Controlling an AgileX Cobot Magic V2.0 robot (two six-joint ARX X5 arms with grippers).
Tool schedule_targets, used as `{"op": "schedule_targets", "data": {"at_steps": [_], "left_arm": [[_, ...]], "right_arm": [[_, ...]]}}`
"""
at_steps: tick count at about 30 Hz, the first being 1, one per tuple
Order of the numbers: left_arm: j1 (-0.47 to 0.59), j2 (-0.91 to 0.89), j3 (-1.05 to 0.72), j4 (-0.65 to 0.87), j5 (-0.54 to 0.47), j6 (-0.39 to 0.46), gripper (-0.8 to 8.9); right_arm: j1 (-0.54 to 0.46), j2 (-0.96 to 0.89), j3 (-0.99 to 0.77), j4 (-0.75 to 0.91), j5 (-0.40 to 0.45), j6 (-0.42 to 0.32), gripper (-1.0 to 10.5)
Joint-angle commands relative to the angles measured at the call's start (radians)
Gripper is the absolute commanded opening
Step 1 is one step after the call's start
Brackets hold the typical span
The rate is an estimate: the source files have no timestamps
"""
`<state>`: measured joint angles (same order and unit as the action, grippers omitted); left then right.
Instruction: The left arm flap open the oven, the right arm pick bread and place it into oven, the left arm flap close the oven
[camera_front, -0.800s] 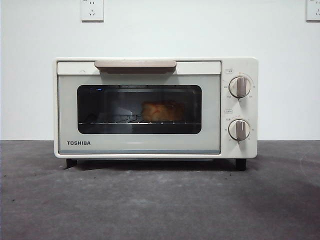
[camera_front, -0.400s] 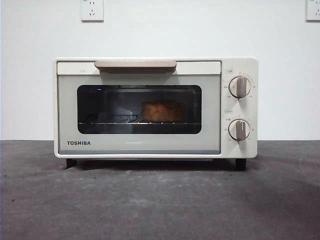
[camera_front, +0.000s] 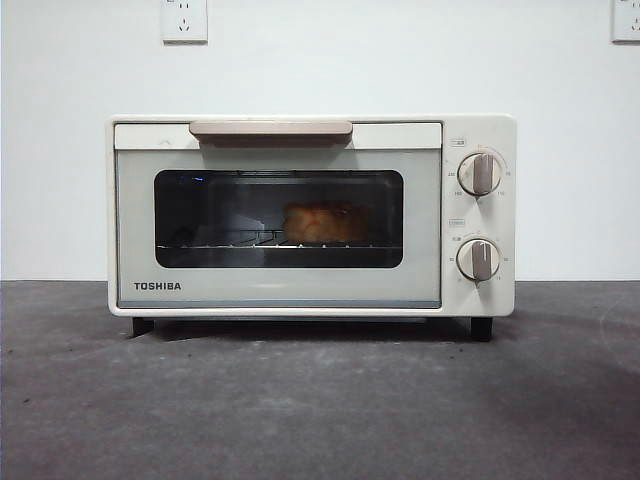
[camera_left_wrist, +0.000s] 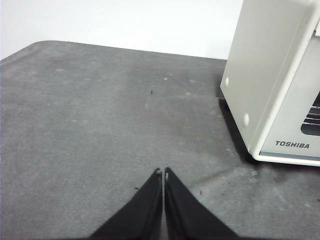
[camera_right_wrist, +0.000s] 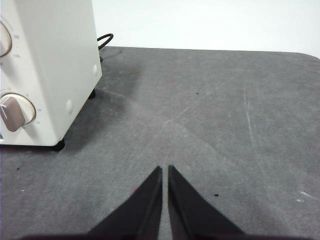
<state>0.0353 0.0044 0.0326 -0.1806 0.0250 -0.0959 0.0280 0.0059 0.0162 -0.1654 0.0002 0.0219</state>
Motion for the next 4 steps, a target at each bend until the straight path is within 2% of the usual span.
{"op": "schedule_targets", "data": {"at_steps": [1, 4], "left_arm": [[-0.001, -0.001, -0.02, -0.006, -0.003, 0.001, 0.12], [-0.001, -0.001, -0.02, -0.006, -0.003, 0.001, 0.12]], "right_arm": [[0.003, -0.002, -0.006, 0.011, 0.0, -0.01, 0.2], [0.003, -0.002, -0.006, 0.011, 0.0, -0.01, 0.2]]}}
